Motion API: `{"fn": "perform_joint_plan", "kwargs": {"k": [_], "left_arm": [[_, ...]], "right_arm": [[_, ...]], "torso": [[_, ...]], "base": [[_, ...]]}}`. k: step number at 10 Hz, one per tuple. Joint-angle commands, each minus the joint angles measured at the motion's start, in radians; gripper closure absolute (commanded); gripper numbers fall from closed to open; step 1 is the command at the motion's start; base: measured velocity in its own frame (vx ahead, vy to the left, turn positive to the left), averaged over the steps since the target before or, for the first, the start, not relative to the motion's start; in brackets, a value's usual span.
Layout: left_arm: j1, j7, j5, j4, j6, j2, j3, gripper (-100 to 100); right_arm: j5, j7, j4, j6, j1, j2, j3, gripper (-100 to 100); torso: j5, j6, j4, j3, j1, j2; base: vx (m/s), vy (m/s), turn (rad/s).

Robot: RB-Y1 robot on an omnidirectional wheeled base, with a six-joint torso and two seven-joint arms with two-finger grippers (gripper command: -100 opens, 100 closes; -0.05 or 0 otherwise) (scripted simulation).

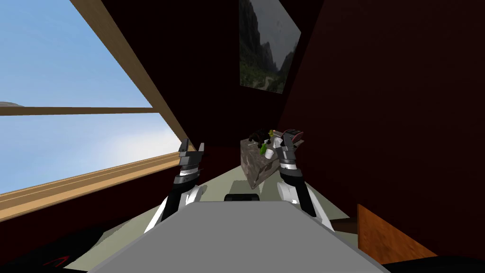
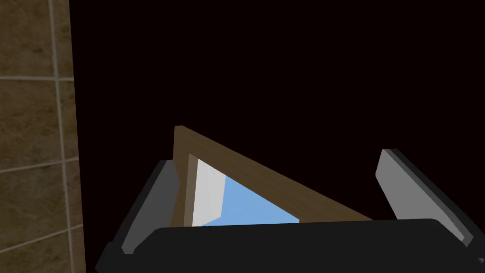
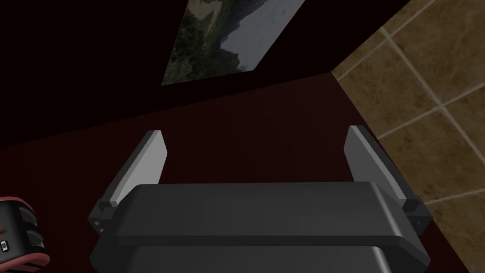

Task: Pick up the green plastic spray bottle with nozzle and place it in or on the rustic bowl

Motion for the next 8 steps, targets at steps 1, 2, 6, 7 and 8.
{"fn": "perform_joint_plan", "kwargs": {"k": [1, 2, 6, 7, 8], "left_arm": [[0.0, 0.0, 0.0, 0.0, 0.0, 0.0, 0.0, 0], [0.0, 0.0, 0.0, 0.0, 0.0, 0.0, 0.0, 0], [0.0, 0.0, 0.0, 0.0, 0.0, 0.0, 0.0, 0], [0.0, 0.0, 0.0, 0.0, 0.0, 0.0, 0.0, 0], [0.0, 0.0, 0.0, 0.0, 0.0, 0.0, 0.0, 0]], "right_arm": [[0.014, -0.005, 0.028, 0.008, -0.013, -0.04, -0.001, -100], [0.023, -0.008, 0.047, 0.013, -0.021, -0.06, -0.001, -100], [0.075, -0.028, 0.16, 0.044, -0.071, -0.152, -0.002, -100], [0.092, -0.034, 0.185, 0.053, -0.087, -0.179, -0.002, -100], [0.11, -0.041, 0.219, 0.064, -0.104, -0.206, -0.003, -100]], "torso": [[0.0, 0.0, 0.0, 0.0, 0.0, 0.0], [0.0, 0.0, 0.0, 0.0, 0.002, 0.001], [0.002, 0.0, 0.001, 0.002, 0.008, 0.003], [0.002, 0.0, 0.001, 0.001, 0.009, 0.002], [0.002, 0.0, 0.0, 0.001, 0.01, 0.002]], "base": [[-0.014, 0.043, 0.026], [-0.024, 0.091, 0.025], [-0.041, 0.121, 0.025], [-0.033, 0.153, 0.029], [-0.063, 0.173, 0.04]]}}
